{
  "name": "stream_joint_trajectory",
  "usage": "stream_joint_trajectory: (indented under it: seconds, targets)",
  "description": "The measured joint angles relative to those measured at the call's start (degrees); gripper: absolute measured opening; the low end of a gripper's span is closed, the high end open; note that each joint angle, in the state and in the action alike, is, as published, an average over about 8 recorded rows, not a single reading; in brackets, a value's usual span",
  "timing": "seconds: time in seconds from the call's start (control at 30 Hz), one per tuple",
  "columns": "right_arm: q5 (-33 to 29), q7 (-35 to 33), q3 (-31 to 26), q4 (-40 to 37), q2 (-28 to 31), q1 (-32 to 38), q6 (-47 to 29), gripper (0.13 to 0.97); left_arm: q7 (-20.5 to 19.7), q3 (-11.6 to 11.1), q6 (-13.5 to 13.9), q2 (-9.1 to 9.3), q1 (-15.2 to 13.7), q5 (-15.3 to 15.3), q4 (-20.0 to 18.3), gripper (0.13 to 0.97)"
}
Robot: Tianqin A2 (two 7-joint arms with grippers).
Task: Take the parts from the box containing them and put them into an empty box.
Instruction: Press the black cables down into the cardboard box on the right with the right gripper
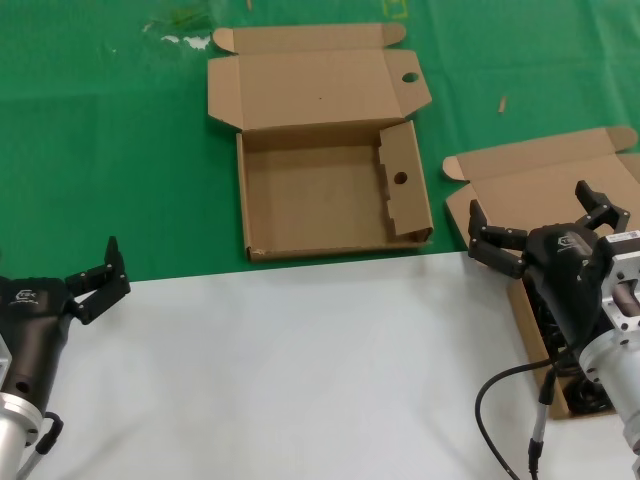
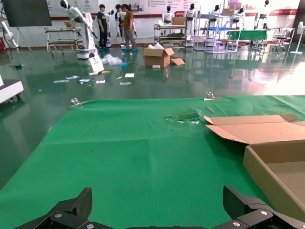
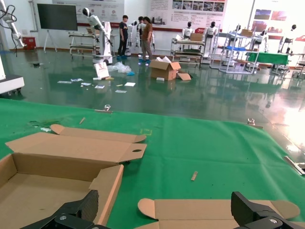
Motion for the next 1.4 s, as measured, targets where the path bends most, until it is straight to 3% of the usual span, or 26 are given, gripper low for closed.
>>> stream_joint_trajectory:
  seconds: [1.0, 1.17, 1.4]
  targets:
    - [-0.77, -0.8, 0.46, 0.53, 1.23, -0.76, 0.67, 0.966, -0.04, 0.0, 0.0, 0.0, 0.0, 0.02, 0.0, 0.966]
    - [-0.44, 0.06, -1.02, 2.19, 6.75, -2.09, 0.74, 0.966, -0.03, 0.0, 0.0, 0.0, 0.0, 0.02, 0.0, 0.957]
    - [-0.45, 2.8, -1.63, 6.01, 22.77, -4.74, -6.54, 0.966, -0.02, 0.0, 0.0, 0.0, 0.0, 0.03, 0.0, 0.931]
